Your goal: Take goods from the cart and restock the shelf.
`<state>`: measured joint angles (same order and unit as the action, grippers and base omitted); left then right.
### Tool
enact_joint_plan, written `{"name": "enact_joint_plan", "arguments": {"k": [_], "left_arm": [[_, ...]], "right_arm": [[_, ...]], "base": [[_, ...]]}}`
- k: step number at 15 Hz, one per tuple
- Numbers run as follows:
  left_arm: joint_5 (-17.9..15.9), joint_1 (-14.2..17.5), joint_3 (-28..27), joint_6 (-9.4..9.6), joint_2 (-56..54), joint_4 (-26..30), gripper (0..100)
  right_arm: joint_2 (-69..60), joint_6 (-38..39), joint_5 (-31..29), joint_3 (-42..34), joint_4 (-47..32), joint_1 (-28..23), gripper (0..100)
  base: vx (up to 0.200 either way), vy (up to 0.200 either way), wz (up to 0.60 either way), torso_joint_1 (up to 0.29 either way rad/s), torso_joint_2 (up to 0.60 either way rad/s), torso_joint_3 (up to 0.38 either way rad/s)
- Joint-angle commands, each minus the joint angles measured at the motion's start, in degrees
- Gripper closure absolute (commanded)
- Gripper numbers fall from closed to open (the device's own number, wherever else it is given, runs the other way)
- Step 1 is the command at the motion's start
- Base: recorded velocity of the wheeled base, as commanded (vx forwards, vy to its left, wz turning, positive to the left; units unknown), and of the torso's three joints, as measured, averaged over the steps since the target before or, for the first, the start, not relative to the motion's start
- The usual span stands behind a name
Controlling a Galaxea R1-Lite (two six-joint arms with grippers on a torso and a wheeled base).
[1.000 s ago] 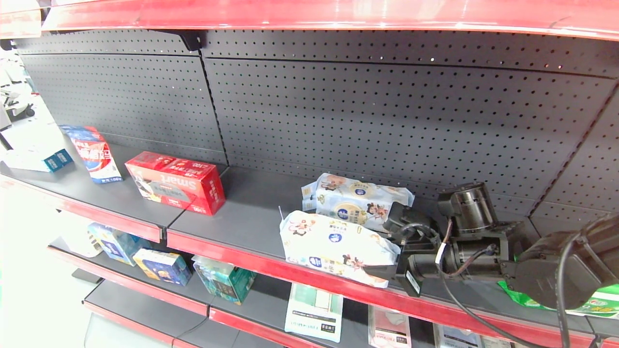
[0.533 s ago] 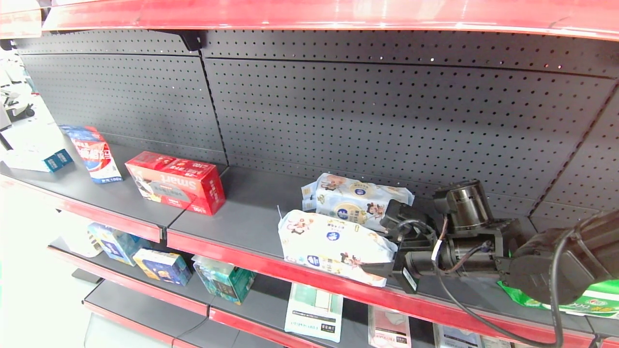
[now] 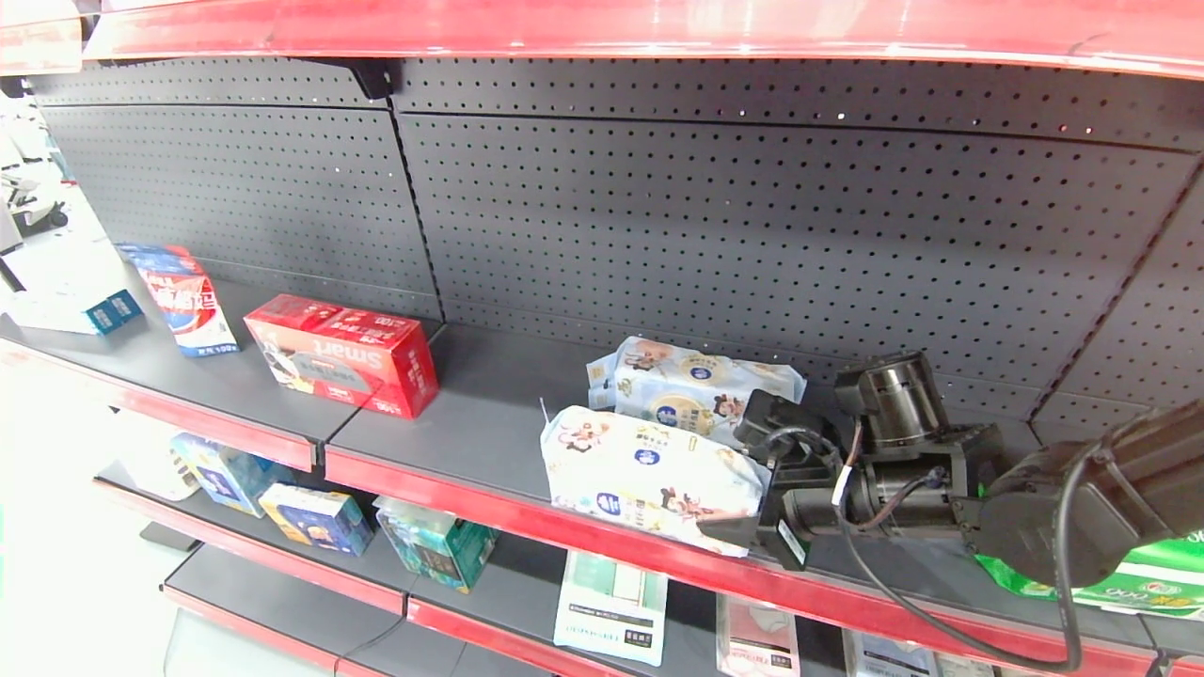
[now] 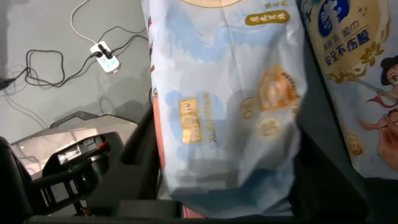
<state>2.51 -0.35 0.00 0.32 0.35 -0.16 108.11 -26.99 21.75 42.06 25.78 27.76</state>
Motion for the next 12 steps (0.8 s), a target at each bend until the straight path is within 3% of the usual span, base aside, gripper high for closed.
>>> {"name": "enact_joint_plan", "arguments": {"k": [1,12], "left_arm": [[0.0,0.0,0.0,-0.05,0.1,0.0,0],[0.0,0.0,0.0,-0.05,0.1,0.0,0]], "right_arm": [[0.0,0.0,0.0,0.1,0.2,-0.1,0],[-5.4,0.7,-0.1,-2.8,0.0,-2.9,0]], "base": [[0.000,0.000,0.00,0.000,0.00,0.000],[0.000,0.000,0.00,0.000,0.00,0.000]]}}
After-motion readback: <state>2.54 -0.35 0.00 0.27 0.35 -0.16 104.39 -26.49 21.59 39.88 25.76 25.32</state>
